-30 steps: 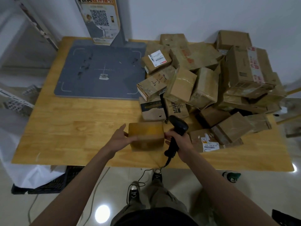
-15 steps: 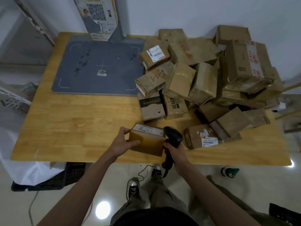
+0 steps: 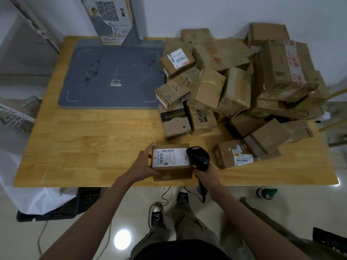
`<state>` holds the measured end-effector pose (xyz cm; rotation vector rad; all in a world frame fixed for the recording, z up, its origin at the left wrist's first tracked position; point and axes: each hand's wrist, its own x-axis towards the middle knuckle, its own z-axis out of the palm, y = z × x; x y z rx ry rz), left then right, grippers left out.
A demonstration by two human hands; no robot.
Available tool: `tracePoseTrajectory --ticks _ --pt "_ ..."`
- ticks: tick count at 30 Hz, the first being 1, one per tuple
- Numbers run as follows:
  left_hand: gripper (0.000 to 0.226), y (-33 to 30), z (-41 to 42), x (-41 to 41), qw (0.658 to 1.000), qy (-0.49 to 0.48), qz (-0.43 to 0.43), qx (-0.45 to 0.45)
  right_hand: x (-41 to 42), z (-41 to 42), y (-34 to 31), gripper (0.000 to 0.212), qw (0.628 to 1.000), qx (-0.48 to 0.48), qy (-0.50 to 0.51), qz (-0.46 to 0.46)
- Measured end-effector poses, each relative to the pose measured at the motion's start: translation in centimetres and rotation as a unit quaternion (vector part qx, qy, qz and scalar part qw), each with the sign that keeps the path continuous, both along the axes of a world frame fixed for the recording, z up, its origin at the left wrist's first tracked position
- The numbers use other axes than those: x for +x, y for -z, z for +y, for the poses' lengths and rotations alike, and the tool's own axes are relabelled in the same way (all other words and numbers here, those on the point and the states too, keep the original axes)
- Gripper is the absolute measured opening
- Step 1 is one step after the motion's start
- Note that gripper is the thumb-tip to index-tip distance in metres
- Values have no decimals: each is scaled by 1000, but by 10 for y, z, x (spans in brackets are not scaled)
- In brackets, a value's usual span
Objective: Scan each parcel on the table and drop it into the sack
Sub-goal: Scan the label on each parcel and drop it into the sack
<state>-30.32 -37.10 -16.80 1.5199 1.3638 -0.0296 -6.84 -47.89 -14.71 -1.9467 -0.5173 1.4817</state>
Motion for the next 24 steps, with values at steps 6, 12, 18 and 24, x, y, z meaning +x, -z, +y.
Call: tracePoseTrajectory --ticks 6,12,18,24 --pt "122 -7 12 5 996 71 45 42 6 6 -4 24 998 -13 -40 -36" --pt "114 -38 24 9 984 99 43 145 6 26 -36 9 977 69 -125 -159" --pt "115 -77 37 -2 960 138 63 237 -3 59 -96 18 896 135 -339 -253" --pt "118 -100 40 -16 937 162 106 291 -19 73 -138 23 823 136 -436 -338"
